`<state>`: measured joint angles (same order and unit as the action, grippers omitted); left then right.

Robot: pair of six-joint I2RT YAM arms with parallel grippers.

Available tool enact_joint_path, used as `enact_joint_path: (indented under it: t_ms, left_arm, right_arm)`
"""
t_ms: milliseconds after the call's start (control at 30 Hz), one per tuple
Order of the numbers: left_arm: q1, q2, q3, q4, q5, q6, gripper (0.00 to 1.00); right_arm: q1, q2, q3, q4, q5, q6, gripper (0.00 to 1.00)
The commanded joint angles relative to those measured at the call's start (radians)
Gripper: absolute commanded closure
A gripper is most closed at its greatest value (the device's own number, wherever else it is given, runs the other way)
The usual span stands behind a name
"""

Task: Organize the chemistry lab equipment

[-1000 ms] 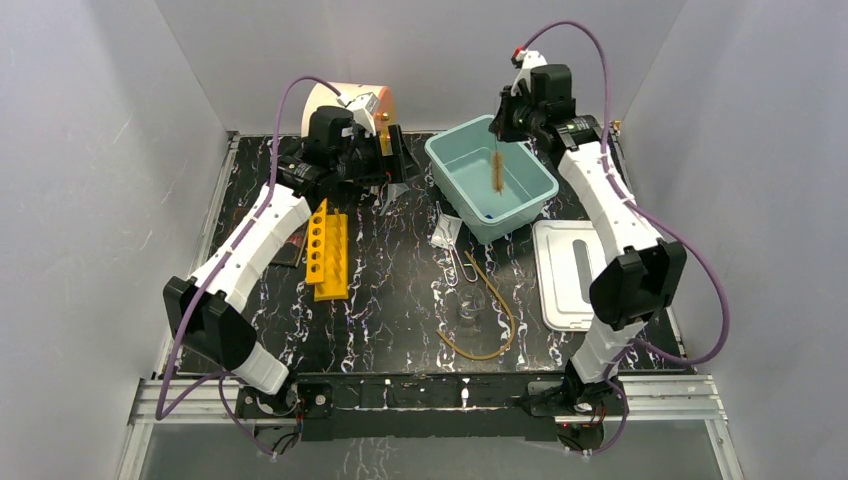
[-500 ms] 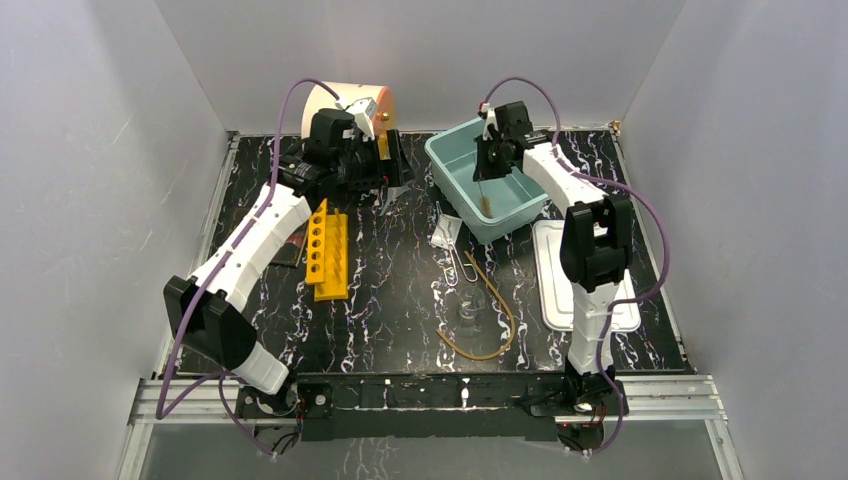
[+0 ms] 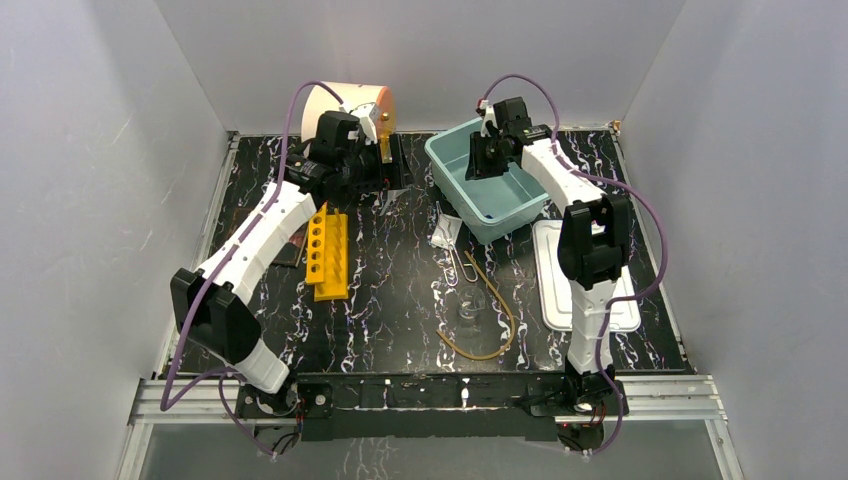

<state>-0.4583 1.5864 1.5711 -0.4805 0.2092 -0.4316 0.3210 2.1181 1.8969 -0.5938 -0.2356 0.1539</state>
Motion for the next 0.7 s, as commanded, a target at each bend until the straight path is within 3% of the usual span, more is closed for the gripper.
enact_joint_path:
  t_ms: [0,300,667]
  left_arm:
    - [0.000,-0.017,0.018,-0.014,-0.016,0.017,0.11]
    - [0.000,-0.034,-0.011,-0.007,0.014,0.003,0.11]
    - [-0.002,-0.063,-0.078,0.011,0.062,-0.019,0.11]
  right_arm:
    - [0.000,-0.052,0.056,-0.027,-0.003,0.029,0.62]
    - [0.001,-0.235,0.020,-0.104,0.009,0.083,0.54]
    - [0.056,-0.682,-0.438,-0.114,0.074,0.126,0.35]
